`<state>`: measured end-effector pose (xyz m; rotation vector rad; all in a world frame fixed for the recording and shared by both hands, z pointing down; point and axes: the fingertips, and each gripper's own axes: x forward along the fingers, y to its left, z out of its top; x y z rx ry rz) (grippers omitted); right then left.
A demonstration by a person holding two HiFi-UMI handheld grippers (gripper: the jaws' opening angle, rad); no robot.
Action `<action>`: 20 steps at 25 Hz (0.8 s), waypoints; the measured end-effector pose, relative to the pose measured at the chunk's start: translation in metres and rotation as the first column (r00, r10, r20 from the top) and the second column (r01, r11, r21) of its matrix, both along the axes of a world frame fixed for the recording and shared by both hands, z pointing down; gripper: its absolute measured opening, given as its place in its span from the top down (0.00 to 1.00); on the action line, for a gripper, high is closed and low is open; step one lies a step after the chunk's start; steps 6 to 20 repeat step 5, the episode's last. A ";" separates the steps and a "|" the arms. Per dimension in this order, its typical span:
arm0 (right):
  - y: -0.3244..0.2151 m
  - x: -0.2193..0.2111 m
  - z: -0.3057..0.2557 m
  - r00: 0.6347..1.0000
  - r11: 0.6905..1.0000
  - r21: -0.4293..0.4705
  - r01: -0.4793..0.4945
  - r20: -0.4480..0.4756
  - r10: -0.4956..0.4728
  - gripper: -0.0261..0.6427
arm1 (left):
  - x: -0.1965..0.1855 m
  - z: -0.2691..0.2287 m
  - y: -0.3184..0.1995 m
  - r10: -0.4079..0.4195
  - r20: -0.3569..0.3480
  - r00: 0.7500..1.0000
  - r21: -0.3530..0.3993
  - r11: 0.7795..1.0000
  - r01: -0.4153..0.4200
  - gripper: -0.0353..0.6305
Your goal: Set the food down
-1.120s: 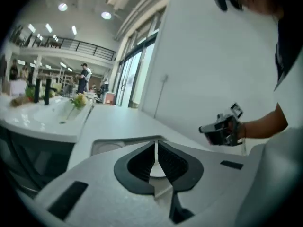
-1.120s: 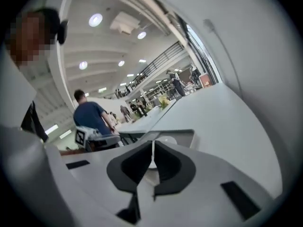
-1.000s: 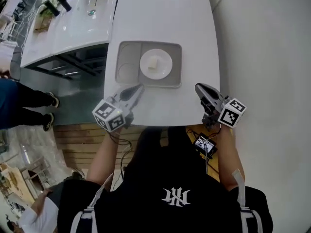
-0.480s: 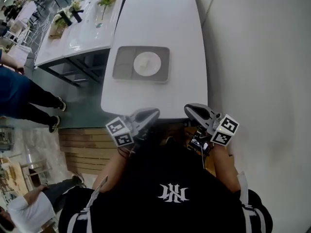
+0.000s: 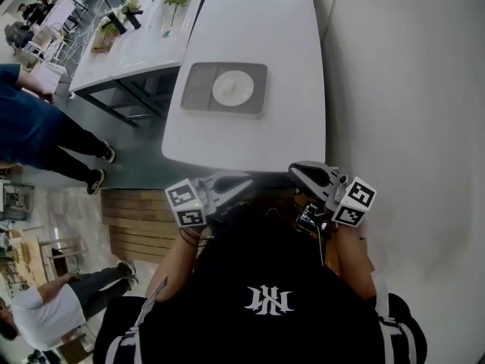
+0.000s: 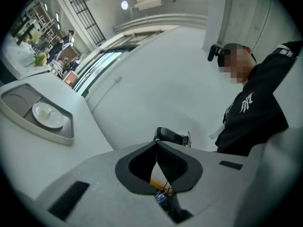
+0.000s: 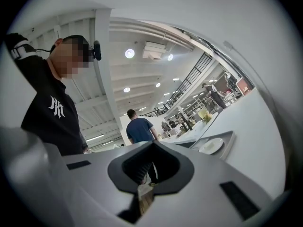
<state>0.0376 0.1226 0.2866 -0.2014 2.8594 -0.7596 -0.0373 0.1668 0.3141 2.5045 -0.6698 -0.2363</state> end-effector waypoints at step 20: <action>0.014 -0.009 0.004 1.000 1.000 0.002 0.005 0.007 -0.005 0.95 | -0.020 0.005 0.009 -0.059 0.004 0.998 0.006 0.998 0.059 0.94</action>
